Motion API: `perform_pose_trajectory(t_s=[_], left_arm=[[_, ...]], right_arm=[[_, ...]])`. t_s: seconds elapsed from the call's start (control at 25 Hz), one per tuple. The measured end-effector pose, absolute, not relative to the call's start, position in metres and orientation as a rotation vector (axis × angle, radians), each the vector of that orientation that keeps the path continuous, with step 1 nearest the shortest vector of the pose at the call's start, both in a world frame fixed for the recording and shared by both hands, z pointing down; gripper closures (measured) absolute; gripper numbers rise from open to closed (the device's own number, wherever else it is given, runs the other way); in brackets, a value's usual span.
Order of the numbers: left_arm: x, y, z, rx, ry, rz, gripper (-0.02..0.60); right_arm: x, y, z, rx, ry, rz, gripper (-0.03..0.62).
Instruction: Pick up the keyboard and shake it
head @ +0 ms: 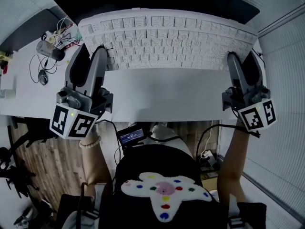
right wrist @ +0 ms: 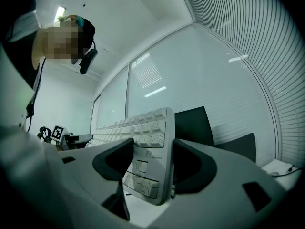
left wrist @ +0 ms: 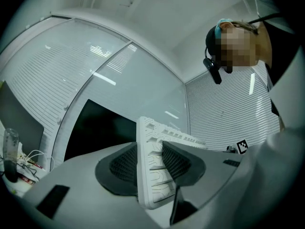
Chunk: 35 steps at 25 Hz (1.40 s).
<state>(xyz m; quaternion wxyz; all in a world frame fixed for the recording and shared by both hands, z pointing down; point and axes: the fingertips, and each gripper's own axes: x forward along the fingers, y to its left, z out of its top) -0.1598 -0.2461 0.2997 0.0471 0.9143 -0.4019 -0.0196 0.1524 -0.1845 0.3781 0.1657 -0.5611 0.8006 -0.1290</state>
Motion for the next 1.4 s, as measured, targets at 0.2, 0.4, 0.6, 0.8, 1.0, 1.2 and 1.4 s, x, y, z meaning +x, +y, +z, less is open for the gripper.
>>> perform_pose_trajectory(t_s=[0.2, 0.4, 0.6, 0.8, 1.0, 1.2, 1.4], left_arm=[[-0.16, -0.242, 0.301, 2.774, -1.237, -0.031, 0.416], [-0.159, -0.24, 0.3, 2.711, -1.253, 0.028, 0.414], [-0.158, -0.239, 0.298, 2.665, -1.265, 0.078, 0.416], [-0.157, -0.238, 0.298, 2.629, -1.263, 0.123, 0.414], [-0.157, -0.24, 0.294, 2.628, -1.28, 0.138, 0.416], [-0.157, -0.238, 0.295, 2.611, -1.286, 0.164, 0.416], [-0.153, -0.229, 0.288, 2.663, -1.335, 0.182, 0.416]], right_arm=[[0.152, -0.184, 0.38, -1.577, 2.29, -0.372, 0.333], [0.152, -0.185, 0.382, -1.565, 2.308, -0.465, 0.333], [0.151, -0.187, 0.384, -1.554, 2.321, -0.545, 0.333], [0.151, -0.186, 0.385, -1.552, 2.333, -0.611, 0.333], [0.149, -0.195, 0.385, -1.529, 2.348, -0.633, 0.333], [0.148, -0.195, 0.387, -1.51, 2.346, -0.652, 0.333], [0.149, -0.194, 0.393, -1.446, 2.324, -0.587, 0.333]])
